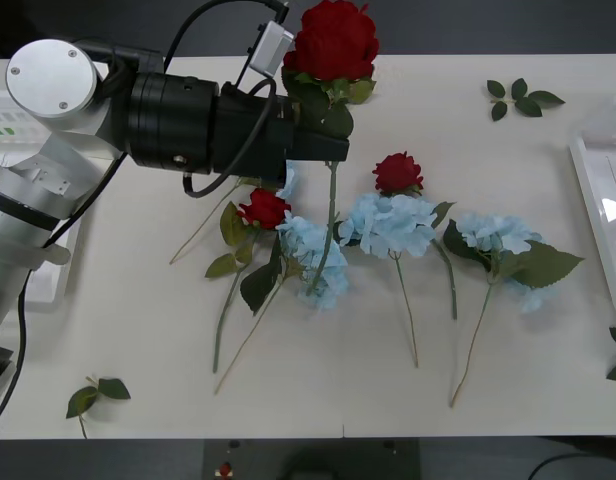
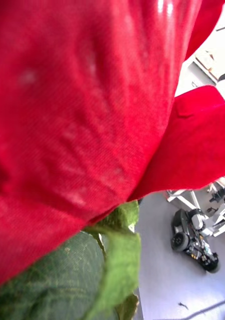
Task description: Put the red flowers into the right box and the blue flowers into the left box
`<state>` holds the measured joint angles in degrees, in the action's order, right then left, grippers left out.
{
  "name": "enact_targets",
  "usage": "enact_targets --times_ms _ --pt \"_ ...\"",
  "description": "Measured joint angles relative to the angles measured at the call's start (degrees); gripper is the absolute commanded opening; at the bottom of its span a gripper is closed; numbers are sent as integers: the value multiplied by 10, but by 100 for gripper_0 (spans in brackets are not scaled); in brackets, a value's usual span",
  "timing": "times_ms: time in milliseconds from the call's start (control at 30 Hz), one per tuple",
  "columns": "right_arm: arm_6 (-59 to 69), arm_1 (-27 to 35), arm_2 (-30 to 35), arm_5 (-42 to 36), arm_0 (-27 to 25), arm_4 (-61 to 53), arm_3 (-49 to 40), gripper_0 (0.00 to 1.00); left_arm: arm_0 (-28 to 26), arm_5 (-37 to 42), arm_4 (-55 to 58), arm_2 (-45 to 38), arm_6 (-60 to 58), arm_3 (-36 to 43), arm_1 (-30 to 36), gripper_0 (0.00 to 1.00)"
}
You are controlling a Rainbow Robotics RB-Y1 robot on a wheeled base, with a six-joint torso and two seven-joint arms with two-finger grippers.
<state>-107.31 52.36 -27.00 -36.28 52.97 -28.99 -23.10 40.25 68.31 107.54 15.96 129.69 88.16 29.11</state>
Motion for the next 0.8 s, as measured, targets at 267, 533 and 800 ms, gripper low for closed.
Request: enact_targets --times_ms 267,533,800 --pt "-7 1 -14 0 0 -120 1 100 22 -14 -44 0 -18 0 -36 0" --pt "-108 41 -16 -80 -42 -365 -133 100 24 -14 -43 0 -18 0 -38 0" --pt "-170 100 -16 -136 -107 -674 -284 100 24 -14 -42 0 -19 0 -38 0"
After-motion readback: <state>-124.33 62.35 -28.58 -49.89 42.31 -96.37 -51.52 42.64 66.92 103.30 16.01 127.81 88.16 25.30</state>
